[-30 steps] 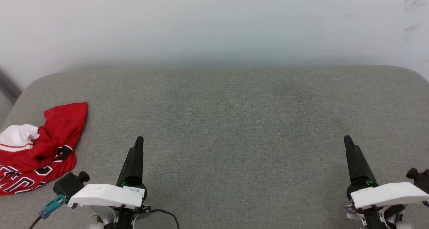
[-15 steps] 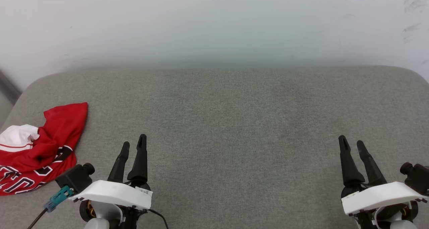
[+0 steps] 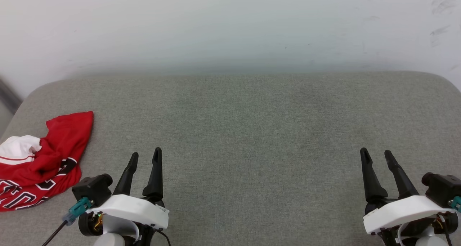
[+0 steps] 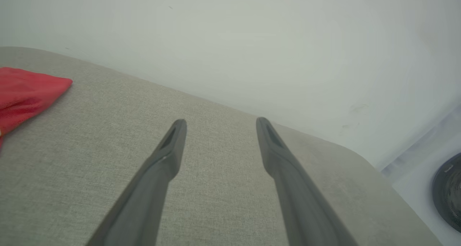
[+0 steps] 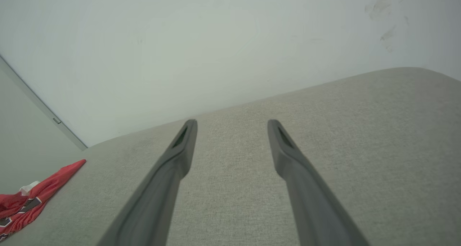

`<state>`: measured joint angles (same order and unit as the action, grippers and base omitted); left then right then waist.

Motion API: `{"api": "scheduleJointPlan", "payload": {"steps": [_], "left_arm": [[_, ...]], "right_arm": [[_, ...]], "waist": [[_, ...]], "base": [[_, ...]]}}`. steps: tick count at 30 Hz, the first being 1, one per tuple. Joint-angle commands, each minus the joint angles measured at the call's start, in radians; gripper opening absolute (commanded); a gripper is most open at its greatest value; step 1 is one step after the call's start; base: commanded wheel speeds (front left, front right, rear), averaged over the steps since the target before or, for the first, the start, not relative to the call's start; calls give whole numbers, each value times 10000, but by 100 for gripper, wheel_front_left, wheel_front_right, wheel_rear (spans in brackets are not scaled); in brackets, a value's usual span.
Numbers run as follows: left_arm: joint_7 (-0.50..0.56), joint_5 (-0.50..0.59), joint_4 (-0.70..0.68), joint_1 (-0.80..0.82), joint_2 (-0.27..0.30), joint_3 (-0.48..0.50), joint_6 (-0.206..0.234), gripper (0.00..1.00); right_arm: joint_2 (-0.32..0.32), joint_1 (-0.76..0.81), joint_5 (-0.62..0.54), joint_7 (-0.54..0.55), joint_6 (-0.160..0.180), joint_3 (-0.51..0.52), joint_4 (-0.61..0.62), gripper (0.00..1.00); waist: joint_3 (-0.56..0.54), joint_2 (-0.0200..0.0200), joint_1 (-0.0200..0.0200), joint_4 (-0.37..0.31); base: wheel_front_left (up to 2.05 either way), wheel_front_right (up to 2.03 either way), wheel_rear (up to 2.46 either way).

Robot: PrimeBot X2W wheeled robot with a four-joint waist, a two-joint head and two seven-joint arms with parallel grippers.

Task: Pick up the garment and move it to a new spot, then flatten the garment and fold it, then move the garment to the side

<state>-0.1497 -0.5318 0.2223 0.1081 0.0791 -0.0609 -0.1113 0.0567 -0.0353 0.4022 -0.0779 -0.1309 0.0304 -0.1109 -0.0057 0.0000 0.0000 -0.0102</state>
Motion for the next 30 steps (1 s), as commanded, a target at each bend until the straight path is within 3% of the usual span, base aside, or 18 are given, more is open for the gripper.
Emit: {"api": "scheduleJointPlan", "payload": {"steps": [1, 30], "left_arm": [[-89, 314, -44, 216, 53, -53, 37, 100], [-760, 3008, 331, 302, 87, -365, 320, 100]], "right_arm": [[-22, 38, -317, 13, 2, 17, 138, 100], [-70, 141, -2847, -110, 2, 70, 222, 100]], "waist": [[2, 0, 0, -3], [24, 0, 0, -20]], "base": [[0, 0, 0], [0, 0, 0]]}}
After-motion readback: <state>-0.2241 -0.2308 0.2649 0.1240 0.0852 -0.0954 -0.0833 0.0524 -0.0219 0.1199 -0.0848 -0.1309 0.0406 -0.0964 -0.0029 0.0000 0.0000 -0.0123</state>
